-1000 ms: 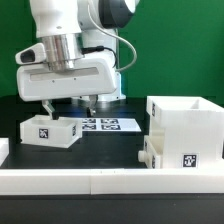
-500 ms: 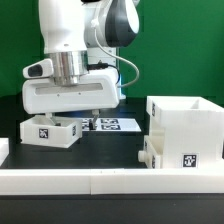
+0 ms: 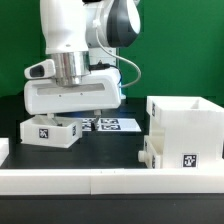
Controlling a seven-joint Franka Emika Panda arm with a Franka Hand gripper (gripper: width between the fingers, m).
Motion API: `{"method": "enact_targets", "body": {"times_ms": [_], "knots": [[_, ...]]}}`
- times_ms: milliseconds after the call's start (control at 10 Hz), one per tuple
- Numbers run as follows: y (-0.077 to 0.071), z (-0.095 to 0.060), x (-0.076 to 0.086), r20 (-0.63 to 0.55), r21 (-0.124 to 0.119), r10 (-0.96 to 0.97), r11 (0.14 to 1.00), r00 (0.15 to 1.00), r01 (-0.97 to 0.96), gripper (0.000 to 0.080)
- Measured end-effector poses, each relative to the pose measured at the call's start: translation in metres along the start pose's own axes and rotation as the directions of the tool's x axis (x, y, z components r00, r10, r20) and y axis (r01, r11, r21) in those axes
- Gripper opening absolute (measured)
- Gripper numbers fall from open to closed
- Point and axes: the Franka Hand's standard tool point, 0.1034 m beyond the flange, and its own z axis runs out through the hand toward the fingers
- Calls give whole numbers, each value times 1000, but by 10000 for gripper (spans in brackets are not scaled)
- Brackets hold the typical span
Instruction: Assemble drawer
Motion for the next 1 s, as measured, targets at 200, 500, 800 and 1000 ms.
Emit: {"method": "enact_targets", "body": {"times_ms": [200,500,800,1000], "knots": [[-2,3,-2,5,-13,-10,1000,1000,10,649],[3,4,0,6,-15,-23,1000,1000,23,520],[4,3,4,2,-14,-36,999,999,36,246],[4,3,5,-1,-14,-38,999,999,38,69]]}}
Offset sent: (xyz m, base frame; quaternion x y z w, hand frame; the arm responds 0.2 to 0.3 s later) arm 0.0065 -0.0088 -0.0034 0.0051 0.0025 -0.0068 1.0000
